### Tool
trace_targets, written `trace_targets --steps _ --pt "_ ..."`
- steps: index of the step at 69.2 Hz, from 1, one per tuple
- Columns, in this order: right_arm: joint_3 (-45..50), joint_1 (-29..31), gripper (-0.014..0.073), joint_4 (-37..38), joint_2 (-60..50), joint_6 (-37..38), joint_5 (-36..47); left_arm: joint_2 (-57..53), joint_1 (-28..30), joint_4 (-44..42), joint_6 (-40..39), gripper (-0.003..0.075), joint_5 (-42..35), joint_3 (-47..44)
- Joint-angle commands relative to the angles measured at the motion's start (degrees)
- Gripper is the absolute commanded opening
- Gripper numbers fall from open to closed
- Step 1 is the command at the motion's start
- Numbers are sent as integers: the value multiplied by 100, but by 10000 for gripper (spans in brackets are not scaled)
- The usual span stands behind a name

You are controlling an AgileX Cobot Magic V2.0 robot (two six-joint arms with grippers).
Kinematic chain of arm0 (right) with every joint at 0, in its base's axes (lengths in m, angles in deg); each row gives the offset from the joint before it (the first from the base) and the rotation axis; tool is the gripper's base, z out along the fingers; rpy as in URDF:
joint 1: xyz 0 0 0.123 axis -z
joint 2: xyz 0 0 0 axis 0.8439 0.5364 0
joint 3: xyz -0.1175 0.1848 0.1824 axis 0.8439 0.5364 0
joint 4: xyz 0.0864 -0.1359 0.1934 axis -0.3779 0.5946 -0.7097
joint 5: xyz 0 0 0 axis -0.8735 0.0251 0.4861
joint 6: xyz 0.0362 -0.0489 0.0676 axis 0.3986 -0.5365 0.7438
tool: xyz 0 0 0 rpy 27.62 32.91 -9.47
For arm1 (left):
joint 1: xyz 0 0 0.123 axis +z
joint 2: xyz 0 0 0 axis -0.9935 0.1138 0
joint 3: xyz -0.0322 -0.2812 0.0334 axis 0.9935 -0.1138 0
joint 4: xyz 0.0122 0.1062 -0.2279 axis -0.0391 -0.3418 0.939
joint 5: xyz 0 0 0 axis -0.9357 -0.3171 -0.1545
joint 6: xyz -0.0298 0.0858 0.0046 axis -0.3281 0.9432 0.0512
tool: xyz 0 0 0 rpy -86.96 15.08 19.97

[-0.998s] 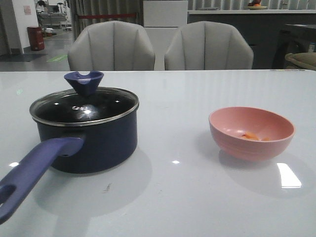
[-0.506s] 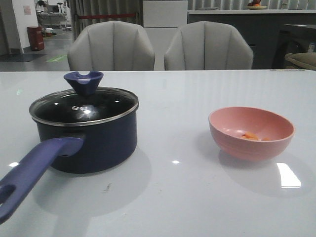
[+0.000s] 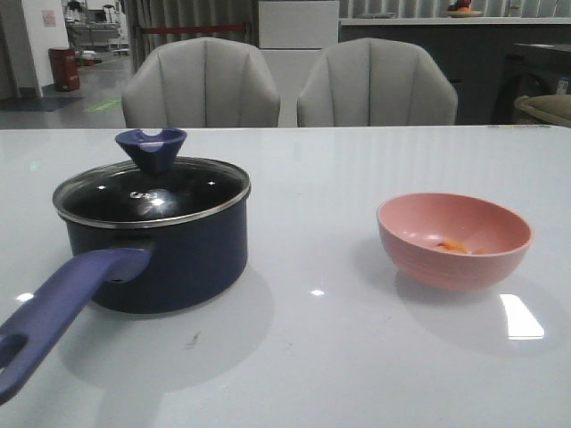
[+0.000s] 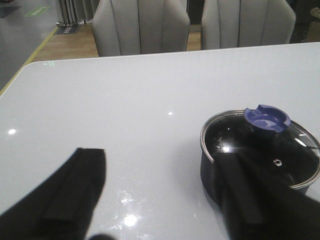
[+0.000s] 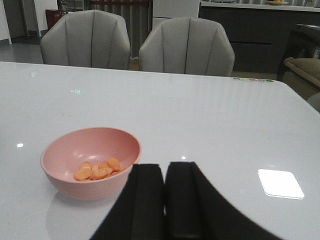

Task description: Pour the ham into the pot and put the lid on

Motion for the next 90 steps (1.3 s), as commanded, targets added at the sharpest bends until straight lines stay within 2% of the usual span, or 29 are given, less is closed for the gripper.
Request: trace_targets --steps 1,22,34,47,66,76,82,90 --pt "-31 9 148 67 -114 -25 467 126 -27 38 -27 664 -470 177" --pt "-31 9 148 67 -114 -25 467 231 -27 425 -27 603 -526 286" --pt "-31 9 148 67 -114 -25 467 756 -27 425 -27 603 415 1079" --pt "-31 9 148 67 -114 -25 467 1862 -27 425 -27 603 1484 2211" --pt "-31 9 148 67 -114 -25 467 3638 -41 759 -27 603 2386 3664" --pt "-31 9 148 67 -114 -25 467 4487 -305 769 -64 603 2452 4209" --pt "-31 9 148 67 -114 -25 467 4933 -595 638 -371 603 2452 4472" --pt "-31 9 148 67 -114 -25 467 5501 -1158 37 -923 603 2477 4820"
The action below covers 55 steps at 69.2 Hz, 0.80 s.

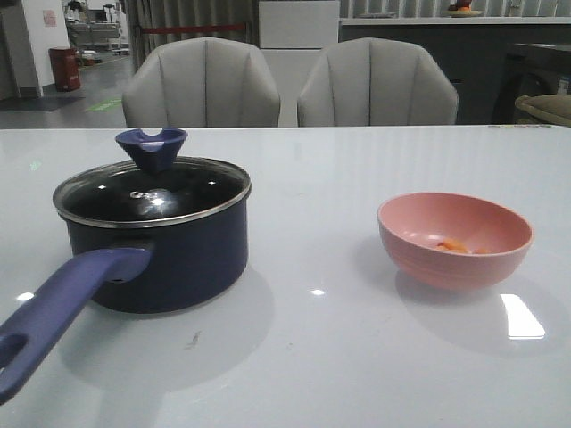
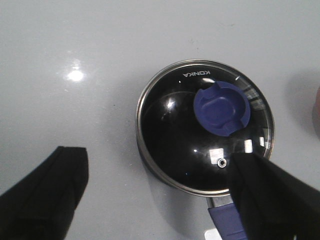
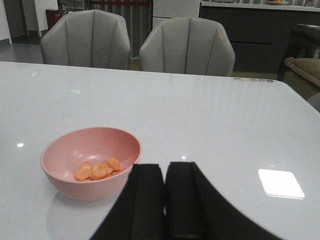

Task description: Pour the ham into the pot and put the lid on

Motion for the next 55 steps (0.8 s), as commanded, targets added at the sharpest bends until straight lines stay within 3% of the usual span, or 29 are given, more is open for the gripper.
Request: trace_targets --steps 1,8,19,37,55 --pt "-31 9 148 67 -114 -25 467 294 -483 -422 -582 603 -229 474" --pt "-31 9 148 67 -114 -25 467 751 -997 -1101 -1279 603 -165 796" --pt "-31 9 148 67 -114 -25 467 1462 -1471 -1501 -1934 603 118 1407" --pt "-31 9 148 67 -114 -25 467 2488 -1580 -1608 -2587 603 1272 2617" --pt "-31 9 148 67 -114 -25 467 3153 -1753 -1535 -2656 603 1908 3430"
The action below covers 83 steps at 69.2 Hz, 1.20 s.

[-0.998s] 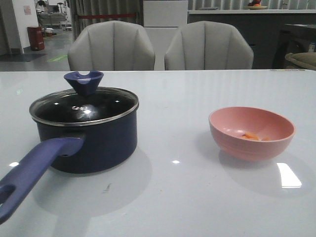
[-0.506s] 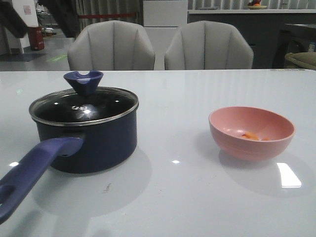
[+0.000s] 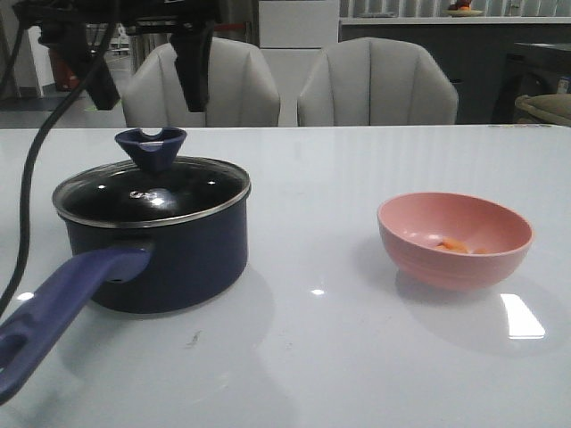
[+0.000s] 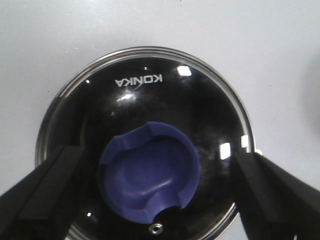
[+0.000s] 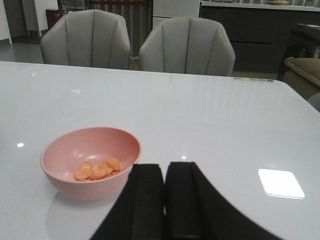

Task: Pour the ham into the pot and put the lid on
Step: 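Lower the left gripper onto the purple lid knob and grasp it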

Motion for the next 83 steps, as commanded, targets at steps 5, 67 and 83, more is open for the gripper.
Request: trace_targets --steps 5,67,83 --pt "-31 9 148 67 -114 -25 467 47 -66 12 -236 603 315 476" --pt "-31 9 148 67 -114 -25 467 255 67 -59 -685 603 549 475" --pt "-31 9 148 67 -114 -25 467 391 75 154 -620 603 548 475"
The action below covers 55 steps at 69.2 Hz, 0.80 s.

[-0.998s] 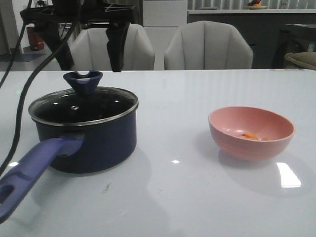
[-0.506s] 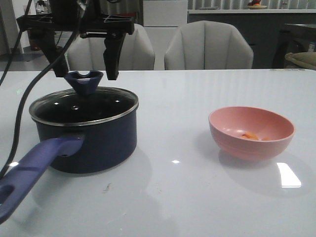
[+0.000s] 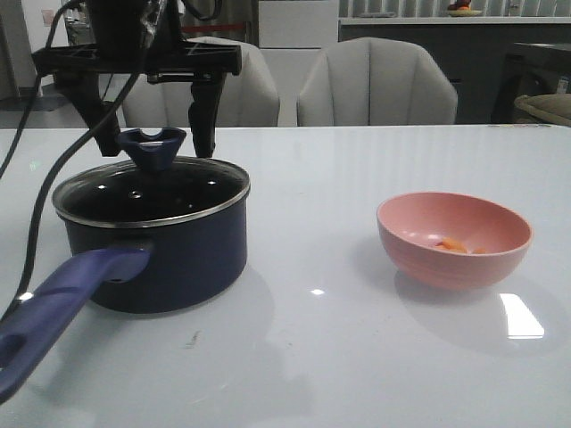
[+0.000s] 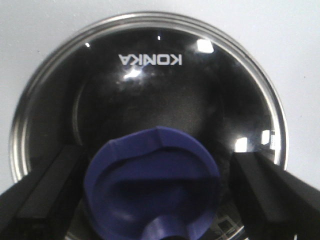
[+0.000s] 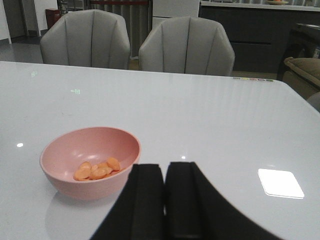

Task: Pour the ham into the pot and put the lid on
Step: 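Lower the left gripper onto the purple lid knob and grasp it, then lift the glass lid off the pot with the left gripper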

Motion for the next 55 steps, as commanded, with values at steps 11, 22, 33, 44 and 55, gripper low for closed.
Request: trace_targets --steps 11,22,33,44,55 --pt "-31 9 148 67 -114 -25 467 -284 14 55 -7 575 84 174" --pt "-31 9 148 67 -114 -25 467 -284 14 55 -7 417 156 174" --pt "-31 9 148 67 -114 -25 467 -296 14 55 129 311 181 174" --pt "-31 9 148 67 -114 -25 467 -452 14 -37 129 312 181 174" --pt "-31 9 148 67 -114 -25 467 -774 176 -297 150 312 181 186"
